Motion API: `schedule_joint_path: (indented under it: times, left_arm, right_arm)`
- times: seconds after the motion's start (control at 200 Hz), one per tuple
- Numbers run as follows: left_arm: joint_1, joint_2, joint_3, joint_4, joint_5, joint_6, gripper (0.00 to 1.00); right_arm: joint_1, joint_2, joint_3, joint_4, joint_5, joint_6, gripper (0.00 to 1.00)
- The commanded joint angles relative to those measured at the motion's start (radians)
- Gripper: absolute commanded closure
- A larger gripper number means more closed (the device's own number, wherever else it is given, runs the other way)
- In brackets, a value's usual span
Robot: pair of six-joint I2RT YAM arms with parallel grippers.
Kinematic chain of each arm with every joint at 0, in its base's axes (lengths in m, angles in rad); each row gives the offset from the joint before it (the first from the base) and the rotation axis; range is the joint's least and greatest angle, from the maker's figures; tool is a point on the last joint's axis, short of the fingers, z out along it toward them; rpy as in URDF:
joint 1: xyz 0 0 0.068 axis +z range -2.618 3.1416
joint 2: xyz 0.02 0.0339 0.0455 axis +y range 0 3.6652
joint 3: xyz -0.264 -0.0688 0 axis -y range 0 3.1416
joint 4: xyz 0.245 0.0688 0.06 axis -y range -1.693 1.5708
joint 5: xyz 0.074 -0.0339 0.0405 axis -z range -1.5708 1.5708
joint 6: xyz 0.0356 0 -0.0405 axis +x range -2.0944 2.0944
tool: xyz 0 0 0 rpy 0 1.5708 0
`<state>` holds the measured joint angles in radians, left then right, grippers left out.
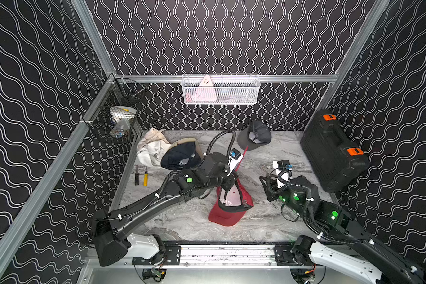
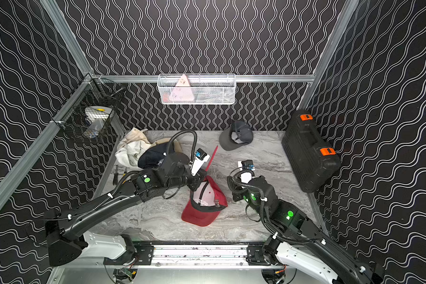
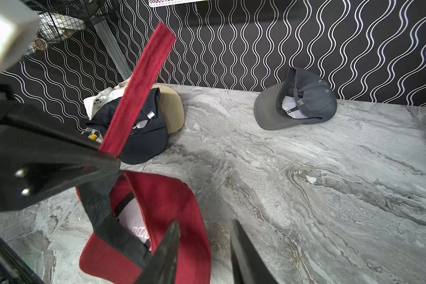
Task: Open the adjustable buckle of the baseball cap
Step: Pull the adjustable strap on the baseball cap, then place the baseball cap on the baseball cap.
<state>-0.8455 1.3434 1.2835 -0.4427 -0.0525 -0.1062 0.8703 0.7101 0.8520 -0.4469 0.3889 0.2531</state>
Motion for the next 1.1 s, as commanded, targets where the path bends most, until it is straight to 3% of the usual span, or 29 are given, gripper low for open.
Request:
schedule_joint_path:
  times: [0.0,0.35,1.096]
  left_arm:
    - [0.016,-0.003,0.006,0.044,0.005,-0.020,1.00]
    - [0.068,-0.001,0.049,0.024,-0.005,0.002,1.00]
    - [0.279,-0.019,0.088,-0.008,0.054,0.025,1.00]
  right_arm:
    - [0.002,-0.021,-0.007,-0.013,0.035,0.017,0.63]
    - [0.002,-0.052,-0.014,-0.035,0.047,0.024,0.63]
    - [0.001,-0.099,-0.033,-0.052,0.068,0.022,0.63]
